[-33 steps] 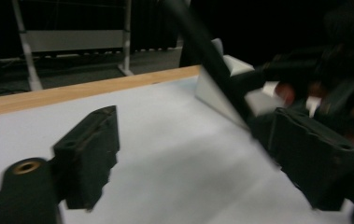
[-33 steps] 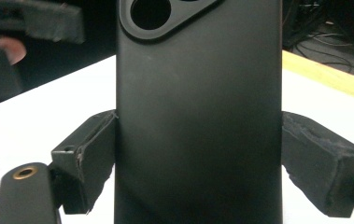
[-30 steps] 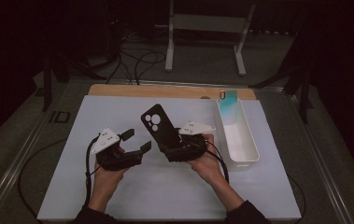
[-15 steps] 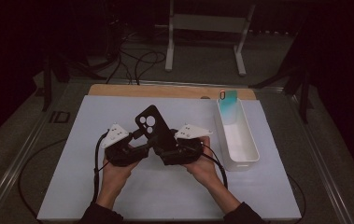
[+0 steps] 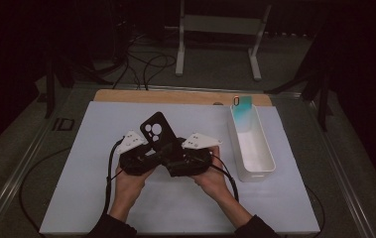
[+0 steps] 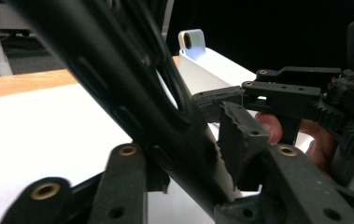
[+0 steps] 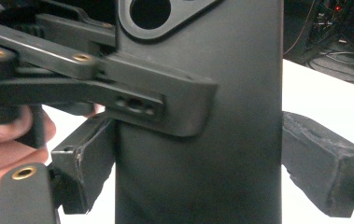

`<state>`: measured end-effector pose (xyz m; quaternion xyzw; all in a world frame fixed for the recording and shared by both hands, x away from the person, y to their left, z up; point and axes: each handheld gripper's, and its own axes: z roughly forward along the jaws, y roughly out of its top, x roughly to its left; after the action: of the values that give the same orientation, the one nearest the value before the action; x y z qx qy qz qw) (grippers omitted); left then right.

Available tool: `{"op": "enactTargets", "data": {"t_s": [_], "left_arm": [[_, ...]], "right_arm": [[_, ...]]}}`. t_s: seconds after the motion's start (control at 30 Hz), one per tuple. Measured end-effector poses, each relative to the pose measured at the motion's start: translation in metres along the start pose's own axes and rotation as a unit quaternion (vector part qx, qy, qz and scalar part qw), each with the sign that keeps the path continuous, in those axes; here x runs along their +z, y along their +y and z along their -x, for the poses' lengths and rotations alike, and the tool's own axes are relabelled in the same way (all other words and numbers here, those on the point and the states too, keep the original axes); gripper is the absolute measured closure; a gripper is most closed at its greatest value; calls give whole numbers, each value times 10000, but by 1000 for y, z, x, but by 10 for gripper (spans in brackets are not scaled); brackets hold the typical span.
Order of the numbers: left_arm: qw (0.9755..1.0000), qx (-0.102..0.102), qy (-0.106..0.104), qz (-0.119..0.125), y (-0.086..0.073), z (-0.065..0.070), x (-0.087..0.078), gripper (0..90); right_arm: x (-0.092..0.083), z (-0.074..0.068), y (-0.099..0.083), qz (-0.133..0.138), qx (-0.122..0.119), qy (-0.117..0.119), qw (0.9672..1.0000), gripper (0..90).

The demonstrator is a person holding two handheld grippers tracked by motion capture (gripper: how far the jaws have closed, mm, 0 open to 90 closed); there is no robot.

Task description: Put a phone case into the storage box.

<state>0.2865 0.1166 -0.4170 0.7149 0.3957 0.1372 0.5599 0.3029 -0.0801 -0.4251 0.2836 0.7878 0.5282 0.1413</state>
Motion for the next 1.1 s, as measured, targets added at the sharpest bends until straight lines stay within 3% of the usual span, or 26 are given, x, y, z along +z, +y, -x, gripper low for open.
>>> {"op": "enactTargets", "data": {"t_s": [0.17, 0.37, 0.47, 0.77, 1.1], "left_arm": [[9999, -5, -119, 22, 0, 1, 1, 742], [9997, 181, -172, 24, 1, 5, 2, 848], [9996, 228, -148, -13, 1, 6, 2, 856], [9997, 253, -44, 6, 2, 5, 1, 859], [9993, 345, -50, 93, 1, 2, -2, 859]], "right_arm": [[0, -1, 0, 102, 16, -20, 9999, 142], [2, -3, -1, 87, 93, -26, 9999, 136], [3, -1, -2, 55, 205, 56, 9998, 129], [0, 3, -3, -122, 236, 215, 9994, 84], [-10, 12, -10, -344, 67, 144, 9993, 78]]}}
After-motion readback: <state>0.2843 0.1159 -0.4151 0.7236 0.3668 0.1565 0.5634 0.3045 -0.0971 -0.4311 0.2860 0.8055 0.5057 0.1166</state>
